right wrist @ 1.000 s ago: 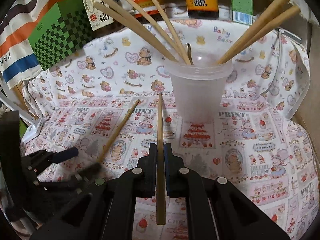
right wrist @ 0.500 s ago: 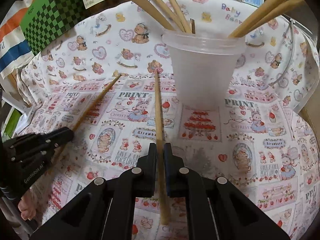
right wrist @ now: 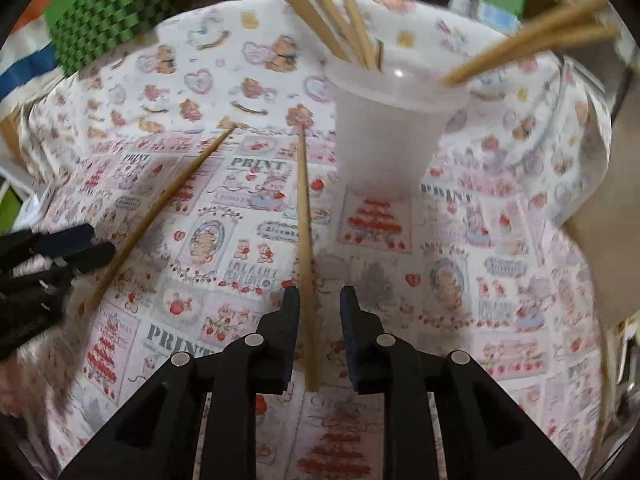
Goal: Organize utensils
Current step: 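Grasp the last chopstick with the left tool while the right tool lifts its chopstick, then carry both chopsticks upright over the clear cup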
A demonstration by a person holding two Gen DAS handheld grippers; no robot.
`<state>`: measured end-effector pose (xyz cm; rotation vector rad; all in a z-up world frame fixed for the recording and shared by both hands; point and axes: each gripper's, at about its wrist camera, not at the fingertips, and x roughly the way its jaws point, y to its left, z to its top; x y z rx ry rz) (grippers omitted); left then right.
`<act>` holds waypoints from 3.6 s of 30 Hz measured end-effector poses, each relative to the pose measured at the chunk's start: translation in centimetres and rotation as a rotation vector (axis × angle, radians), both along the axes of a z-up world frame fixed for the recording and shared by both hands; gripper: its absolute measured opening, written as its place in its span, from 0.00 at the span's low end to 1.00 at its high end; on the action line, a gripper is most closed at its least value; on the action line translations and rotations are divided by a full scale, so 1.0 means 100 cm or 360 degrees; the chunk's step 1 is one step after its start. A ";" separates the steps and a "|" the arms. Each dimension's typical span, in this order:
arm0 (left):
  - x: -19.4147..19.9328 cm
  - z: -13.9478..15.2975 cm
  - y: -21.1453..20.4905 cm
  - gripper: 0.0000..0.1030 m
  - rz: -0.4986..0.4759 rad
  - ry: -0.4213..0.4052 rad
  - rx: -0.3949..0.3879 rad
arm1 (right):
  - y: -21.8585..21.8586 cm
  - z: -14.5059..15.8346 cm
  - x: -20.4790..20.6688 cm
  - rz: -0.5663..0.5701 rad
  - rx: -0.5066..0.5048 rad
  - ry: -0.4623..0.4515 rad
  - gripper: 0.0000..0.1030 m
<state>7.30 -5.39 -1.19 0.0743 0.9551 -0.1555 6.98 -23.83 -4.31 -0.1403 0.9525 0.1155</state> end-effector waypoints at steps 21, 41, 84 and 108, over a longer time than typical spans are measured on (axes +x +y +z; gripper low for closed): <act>-0.003 -0.002 0.015 0.08 0.0135 -0.0068 -0.0120 | -0.007 0.007 -0.002 0.0025 0.0205 -0.0033 0.08; -0.046 0.067 0.052 0.00 0.0313 -0.0707 -0.0318 | -0.048 0.090 -0.066 -0.0008 0.0598 -0.0919 0.08; 0.134 -0.041 0.137 0.05 0.0359 0.0230 0.0189 | -0.064 0.104 -0.084 -0.0003 0.0676 -0.1110 0.08; -0.027 0.200 -0.003 0.04 -0.0076 -0.0884 -0.0358 | -0.089 0.153 -0.096 -0.0094 0.0744 -0.1267 0.08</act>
